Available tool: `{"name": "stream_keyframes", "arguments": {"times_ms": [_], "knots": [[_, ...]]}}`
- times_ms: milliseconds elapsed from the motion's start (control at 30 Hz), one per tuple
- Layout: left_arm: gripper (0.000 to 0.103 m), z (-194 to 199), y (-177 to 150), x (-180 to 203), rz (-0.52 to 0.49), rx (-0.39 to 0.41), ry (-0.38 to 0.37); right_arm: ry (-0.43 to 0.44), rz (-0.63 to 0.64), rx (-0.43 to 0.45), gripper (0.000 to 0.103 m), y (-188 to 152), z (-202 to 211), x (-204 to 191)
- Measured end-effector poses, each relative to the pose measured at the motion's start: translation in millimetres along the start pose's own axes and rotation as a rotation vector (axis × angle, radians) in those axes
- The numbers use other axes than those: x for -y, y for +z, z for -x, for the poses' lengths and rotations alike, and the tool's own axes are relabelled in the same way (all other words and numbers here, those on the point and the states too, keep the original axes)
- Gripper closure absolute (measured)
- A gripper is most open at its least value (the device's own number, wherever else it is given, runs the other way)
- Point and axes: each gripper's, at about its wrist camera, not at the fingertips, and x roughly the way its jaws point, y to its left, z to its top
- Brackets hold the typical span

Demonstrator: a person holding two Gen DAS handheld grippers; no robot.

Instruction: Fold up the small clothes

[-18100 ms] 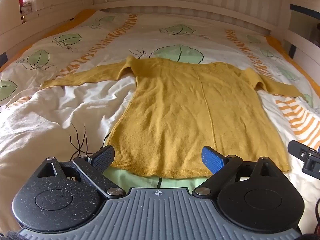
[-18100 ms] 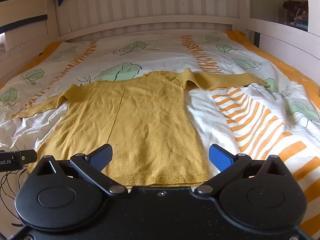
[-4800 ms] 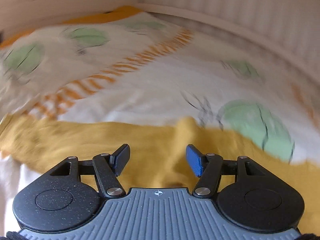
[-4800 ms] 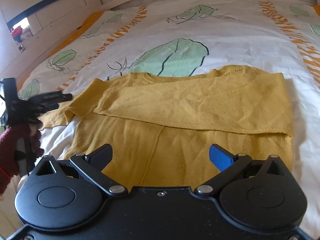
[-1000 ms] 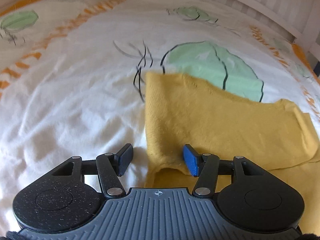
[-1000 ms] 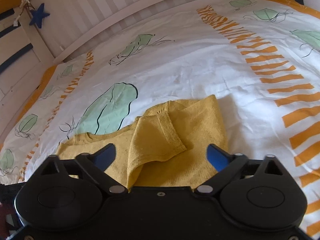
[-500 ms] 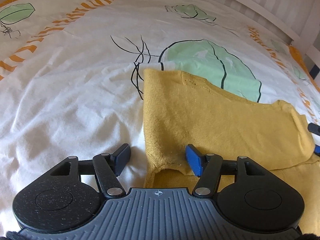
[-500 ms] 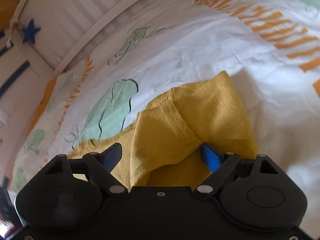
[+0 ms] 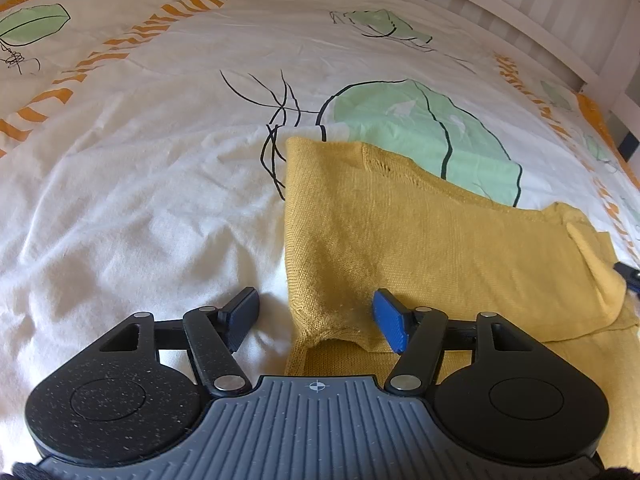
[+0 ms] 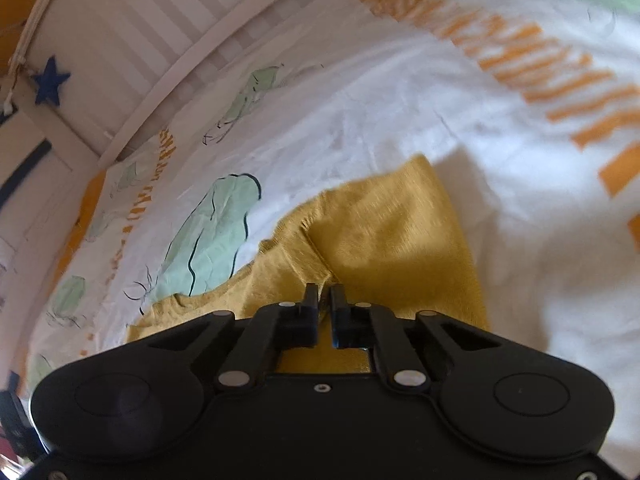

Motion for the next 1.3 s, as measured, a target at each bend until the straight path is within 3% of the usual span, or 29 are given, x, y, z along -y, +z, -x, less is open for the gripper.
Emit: {"name": "stream_keyframes", "arguments": {"times_ms": [133,267,300,333,400,667,767,833,867,1000,1100,1200,1300], "knots": [[0.041,1.2,-0.6,-0.3,0.006,0.001,-0.004,-0.045,0.076,0.056,0.089,10.4,22.9,-8.8],[0.041,2.4,-2.1,-0.2,0.013,0.003,-0.004,0.015,-0.021,0.056,0.082,14.6,23.1,7.8],[0.041,2.6,-2.2,-0.3,0.015,0.003,-0.005,0.037,-0.053,0.047,0.073,13.6,19.0,12.0],[0.041,2.9,-2.4,-0.5,0.017,0.002,-0.006,0.06,-0.089,0.028,0.056,12.2,13.7,16.0],[0.041,3.1,-2.4,-0.6,0.019,0.001,-0.008,0.093,-0.16,-0.008,0.042,7.3,3.6,23.5],[0.041,2.1,-1.6,-0.2,0.023,-0.003,-0.008,0.174,-0.239,-0.022,0.042,-1.1,-15.6,30.1],[0.041,2.7,-2.2,-0.7,0.025,-0.001,-0.009,0.177,-0.243,-0.028,0.048,-3.8,-23.1,30.1],[0.041,2.7,-2.1,-0.7,0.025,-0.002,-0.009,0.151,-0.222,-0.038,0.068,-5.0,-26.0,28.2],[0.041,2.7,-2.0,-0.8,0.026,-0.002,-0.009,0.123,-0.208,-0.04,0.093,-5.9,-25.9,26.7],[0.041,3.5,-1.8,-0.8,0.034,-0.001,-0.009,0.058,-0.129,0.041,0.092,-1.1,-1.8,12.6],[0.041,4.8,-2.0,-1.0,0.037,0.001,-0.01,-0.037,0.007,0.092,0.092,8.5,27.9,-2.4],[0.041,5.4,-2.3,-0.3,0.031,0.002,-0.005,-0.145,0.1,0.04,0.092,9.5,38.8,-2.3],[0.041,6.0,-2.0,-0.1,0.037,0.0,-0.003,-0.199,0.056,-0.059,0.092,3.3,31.6,13.5]]}}
